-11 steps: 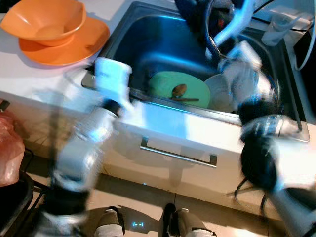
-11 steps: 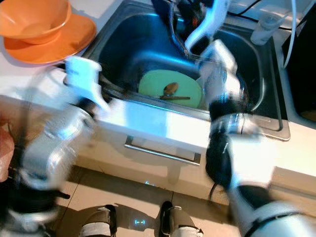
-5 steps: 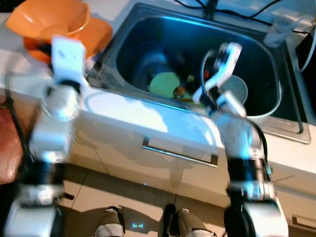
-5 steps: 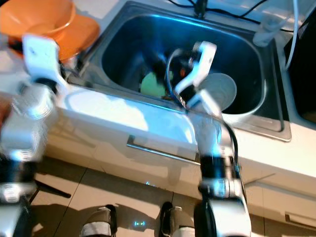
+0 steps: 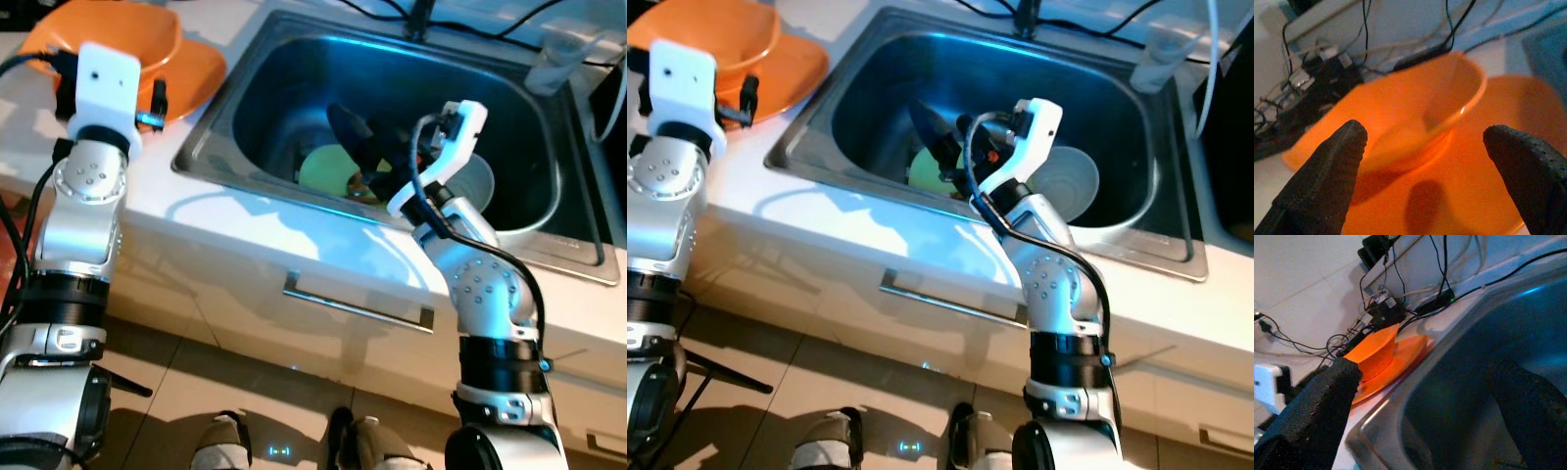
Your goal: Kitchen organization
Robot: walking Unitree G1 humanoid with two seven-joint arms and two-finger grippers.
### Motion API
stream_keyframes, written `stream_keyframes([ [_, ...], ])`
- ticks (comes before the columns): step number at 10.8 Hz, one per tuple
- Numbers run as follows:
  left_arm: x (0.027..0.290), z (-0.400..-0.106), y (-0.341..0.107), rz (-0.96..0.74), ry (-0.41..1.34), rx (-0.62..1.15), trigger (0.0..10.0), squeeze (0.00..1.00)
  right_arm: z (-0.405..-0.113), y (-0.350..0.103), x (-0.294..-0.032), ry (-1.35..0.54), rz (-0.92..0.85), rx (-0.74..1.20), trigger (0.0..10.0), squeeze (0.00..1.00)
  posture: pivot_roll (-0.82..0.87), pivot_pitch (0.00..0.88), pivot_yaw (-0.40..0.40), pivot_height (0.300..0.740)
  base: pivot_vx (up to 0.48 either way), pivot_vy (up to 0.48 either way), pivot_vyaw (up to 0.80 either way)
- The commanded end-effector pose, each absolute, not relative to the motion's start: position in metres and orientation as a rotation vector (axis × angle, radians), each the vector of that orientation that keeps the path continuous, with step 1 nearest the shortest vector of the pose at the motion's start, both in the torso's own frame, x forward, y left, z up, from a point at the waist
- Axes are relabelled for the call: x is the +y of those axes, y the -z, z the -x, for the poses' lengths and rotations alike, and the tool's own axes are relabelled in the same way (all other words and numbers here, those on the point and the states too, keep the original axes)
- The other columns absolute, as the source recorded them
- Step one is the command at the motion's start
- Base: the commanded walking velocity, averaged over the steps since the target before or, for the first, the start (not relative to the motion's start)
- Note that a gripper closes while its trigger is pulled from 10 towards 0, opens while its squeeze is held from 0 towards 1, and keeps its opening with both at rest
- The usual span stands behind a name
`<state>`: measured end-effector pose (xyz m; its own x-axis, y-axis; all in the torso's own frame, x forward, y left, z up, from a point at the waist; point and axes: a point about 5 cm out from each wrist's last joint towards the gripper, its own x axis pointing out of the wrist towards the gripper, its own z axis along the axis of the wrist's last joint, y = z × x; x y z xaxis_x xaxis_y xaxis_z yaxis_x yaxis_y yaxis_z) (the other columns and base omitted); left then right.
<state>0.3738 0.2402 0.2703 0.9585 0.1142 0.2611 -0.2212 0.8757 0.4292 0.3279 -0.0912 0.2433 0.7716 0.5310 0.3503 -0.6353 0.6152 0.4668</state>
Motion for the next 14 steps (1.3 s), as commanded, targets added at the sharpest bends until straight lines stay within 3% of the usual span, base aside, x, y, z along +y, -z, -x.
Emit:
stream_keyframes([
  [1, 0.242, -0.376, -0.271, -0.505, -0.164, -0.224, 10.0, 0.00, -0.323, -0.241, -0.094, -0.666, -0.616, -0.173, 10.0, 0.00, 0.05, 0.217, -0.032, 0.740, 0.000, 0.000, 0.00],
  [4, 0.258, -0.387, -0.263, -0.555, -0.136, -0.141, 10.0, 0.00, -0.311, -0.231, -0.097, -0.623, -0.652, -0.135, 10.0, 0.00, 0.04, 0.245, -0.009, 0.740, 0.000, 0.000, 0.00],
  [8, 0.260, -0.395, -0.290, -0.606, -0.122, -0.209, 10.0, 0.00, -0.306, -0.228, -0.101, -0.591, -0.663, -0.118, 10.0, 0.00, 0.03, 0.252, -0.002, 0.740, 0.000, 0.000, 0.00],
  [14, 0.274, -0.400, -0.261, -0.702, 0.005, 0.062, 10.0, 0.00, -0.301, -0.227, -0.098, -0.593, -0.677, -0.095, 10.0, 0.00, 0.03, 0.278, -0.007, 0.740, 0.000, 0.000, 0.00],
])
